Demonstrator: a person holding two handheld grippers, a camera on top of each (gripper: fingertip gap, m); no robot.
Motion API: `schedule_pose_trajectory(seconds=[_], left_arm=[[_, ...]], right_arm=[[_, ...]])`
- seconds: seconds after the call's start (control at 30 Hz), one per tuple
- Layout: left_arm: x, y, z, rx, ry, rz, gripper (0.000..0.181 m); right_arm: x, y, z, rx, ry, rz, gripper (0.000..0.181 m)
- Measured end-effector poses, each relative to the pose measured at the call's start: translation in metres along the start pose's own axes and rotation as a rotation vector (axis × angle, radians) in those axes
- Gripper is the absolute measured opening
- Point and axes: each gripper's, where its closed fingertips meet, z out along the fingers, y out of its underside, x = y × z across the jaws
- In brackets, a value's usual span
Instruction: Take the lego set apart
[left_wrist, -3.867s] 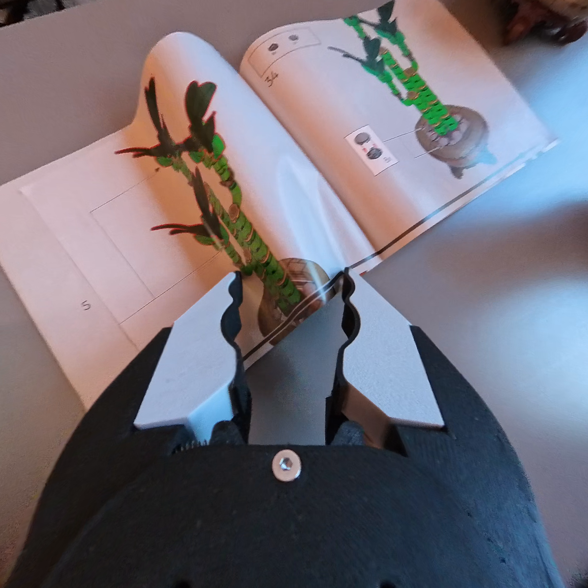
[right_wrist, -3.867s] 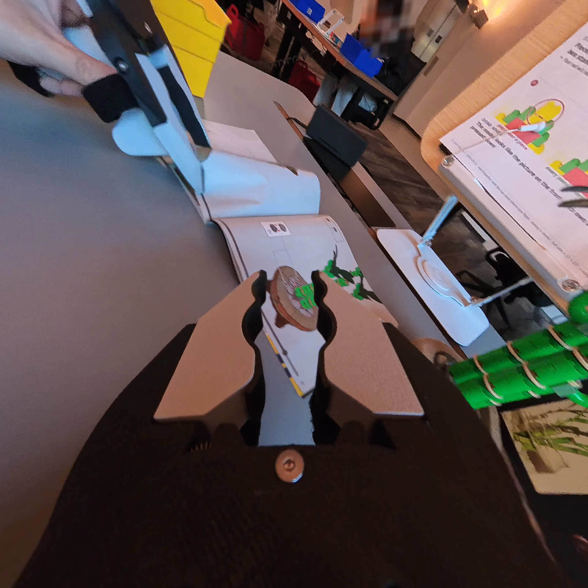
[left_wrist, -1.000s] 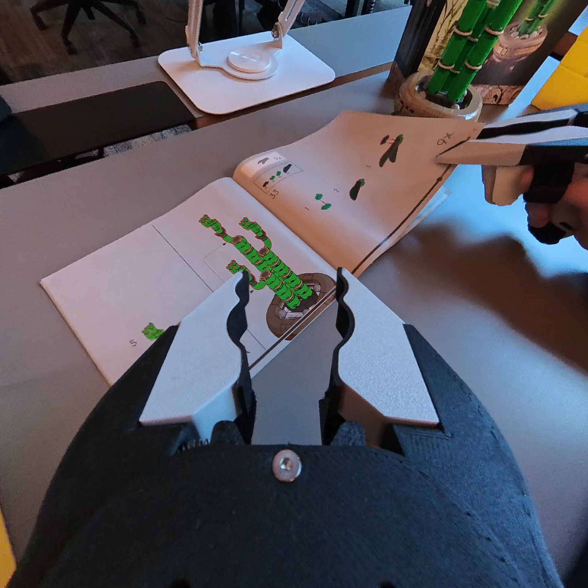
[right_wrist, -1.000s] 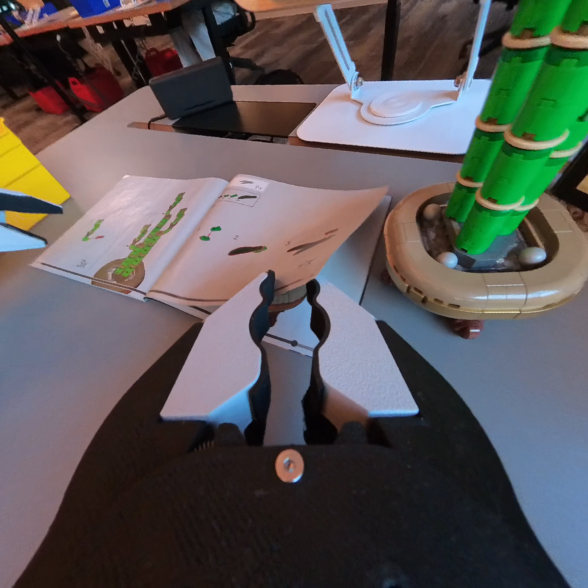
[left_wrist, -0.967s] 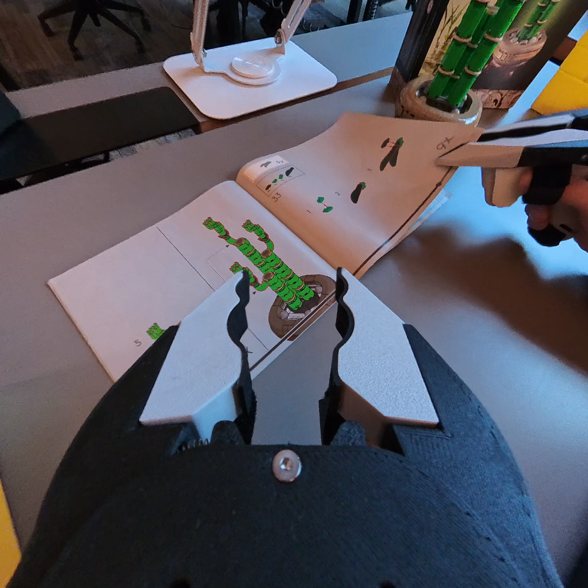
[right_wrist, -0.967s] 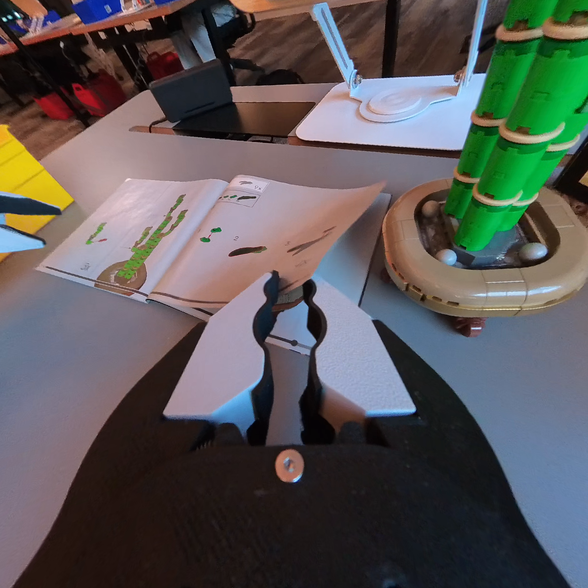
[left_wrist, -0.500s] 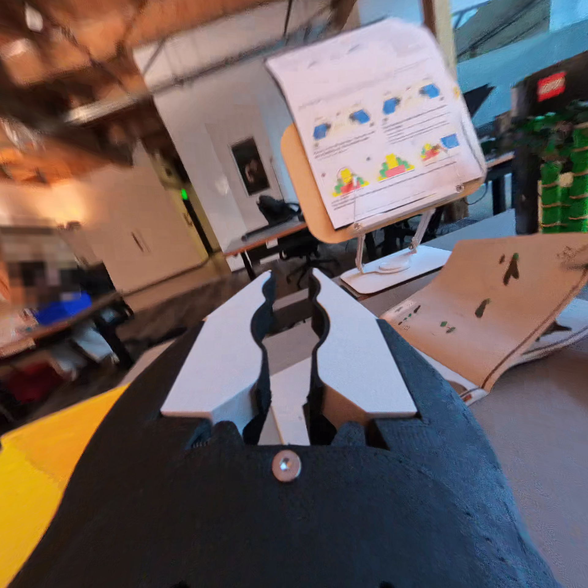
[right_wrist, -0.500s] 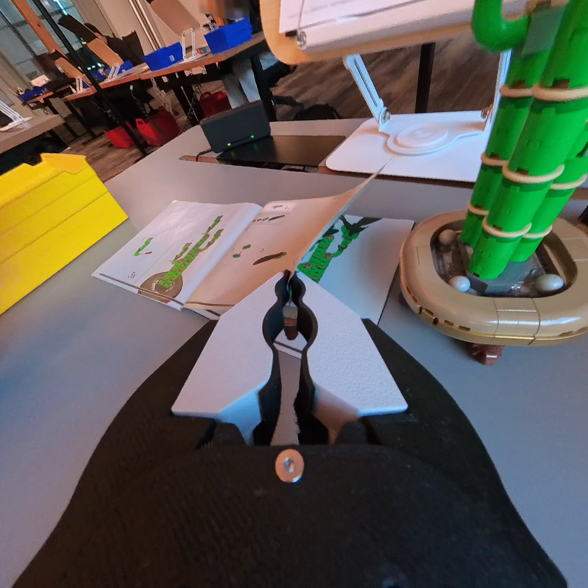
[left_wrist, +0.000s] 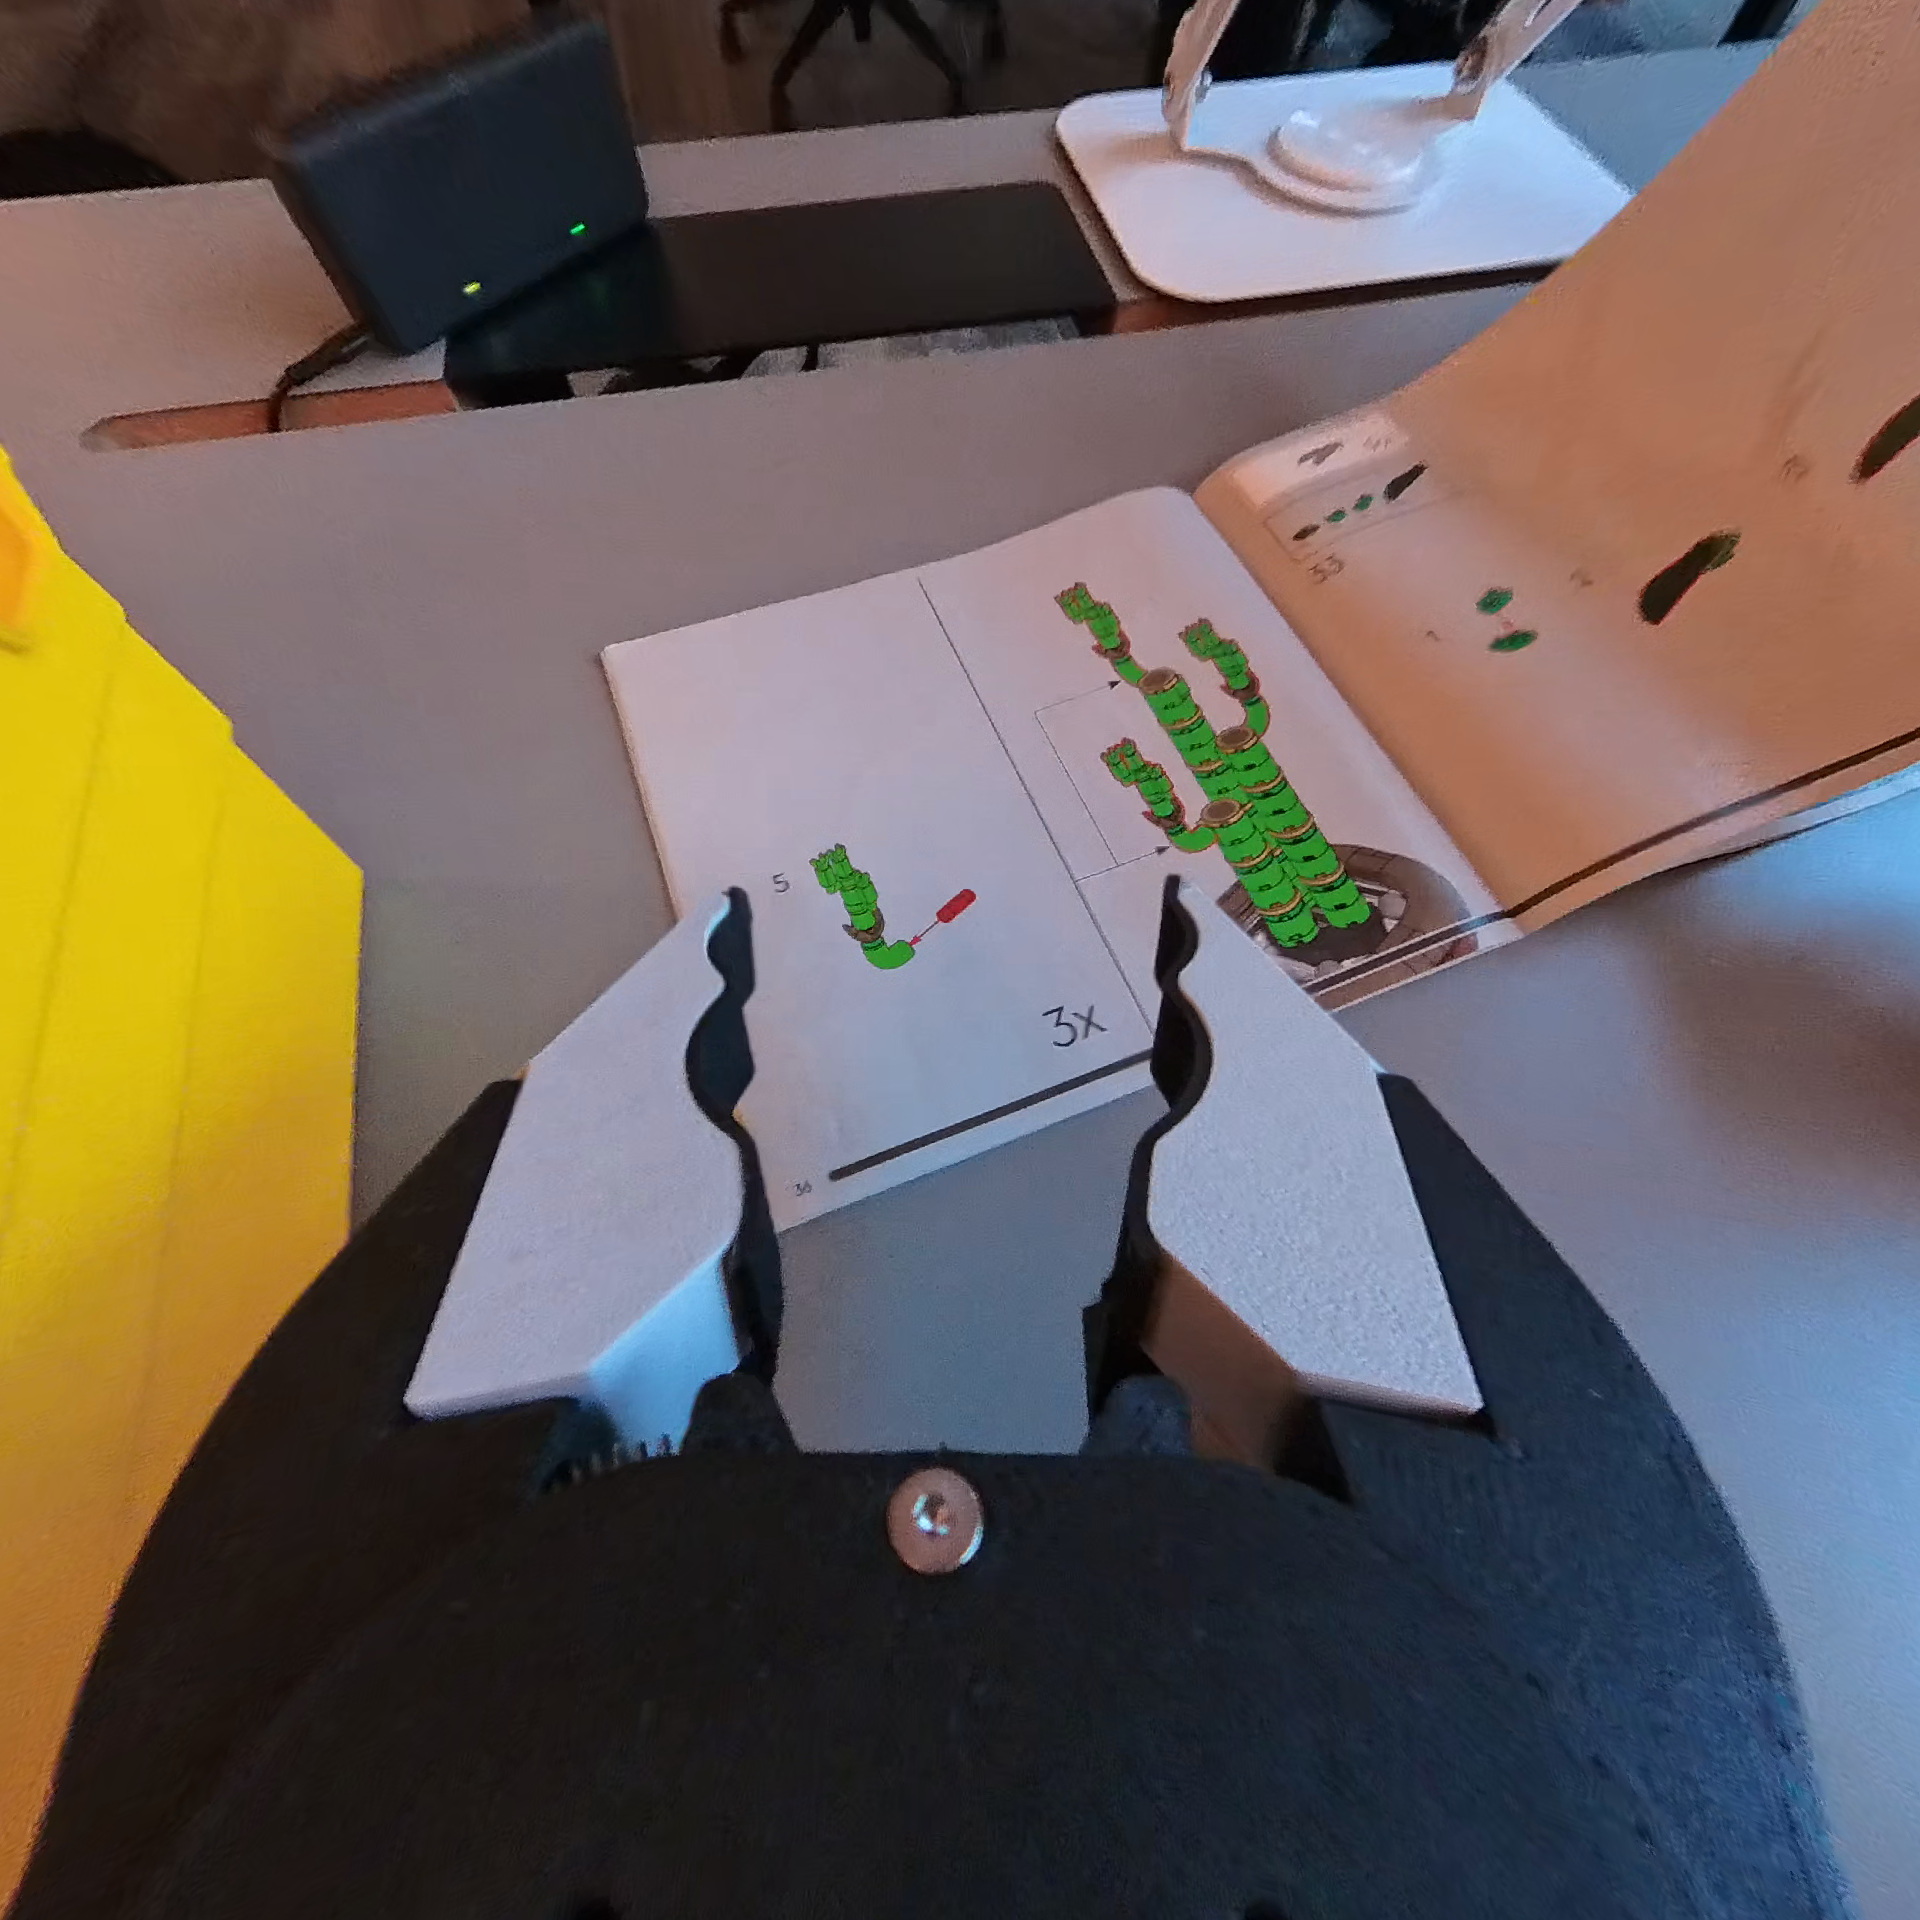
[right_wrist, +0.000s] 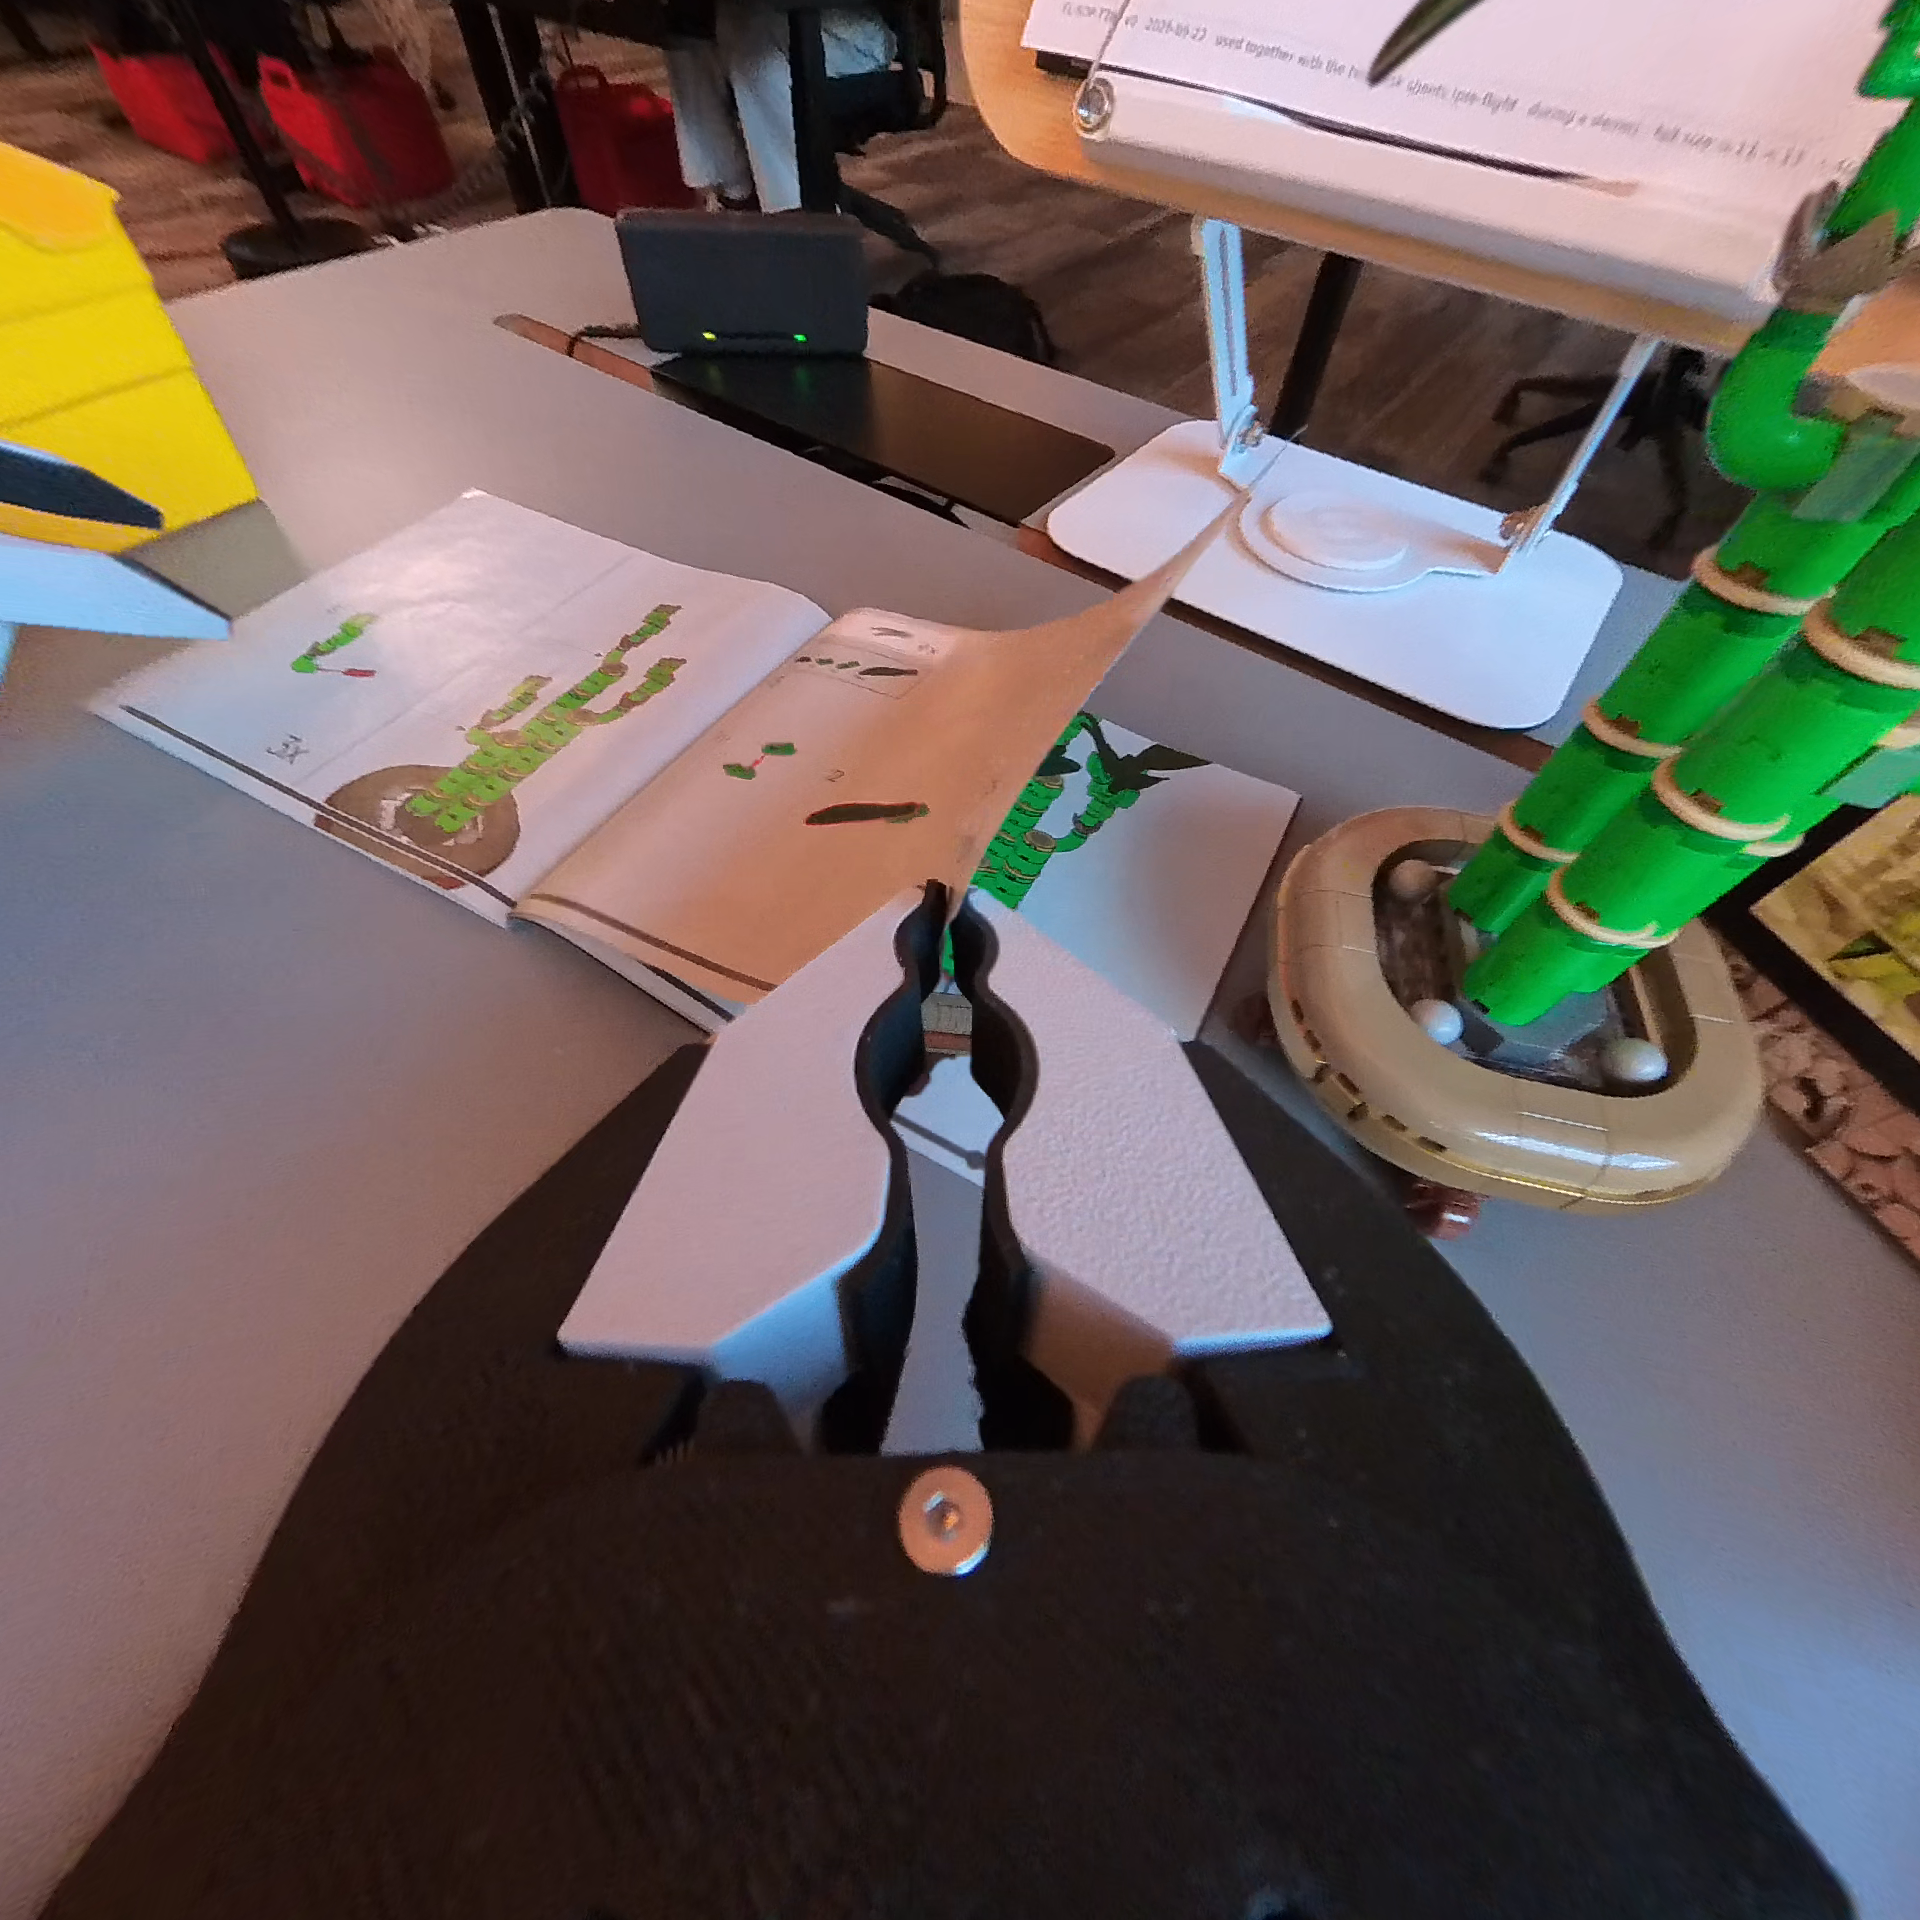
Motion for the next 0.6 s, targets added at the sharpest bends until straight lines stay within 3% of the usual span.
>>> schedule_pose_trajectory(seconds=[0.27, 0.4, 0.6], left_arm=[[0.015, 0.025, 0.013, -0.116, -0.038, 0.051, 0.098], [0.010, 0.038, 0.019, -0.181, -0.047, 0.047, 0.099], [0.009, 0.042, 0.025, -0.190, -0.022, 0.025, 0.096]], right_arm=[[0.019, 0.012, 0.001, -0.082, 0.097, -0.082, 0.015], [0.033, 0.016, -0.003, -0.127, 0.165, -0.140, 0.028], [0.045, 0.019, -0.011, -0.164, 0.204, -0.226, 0.029]])
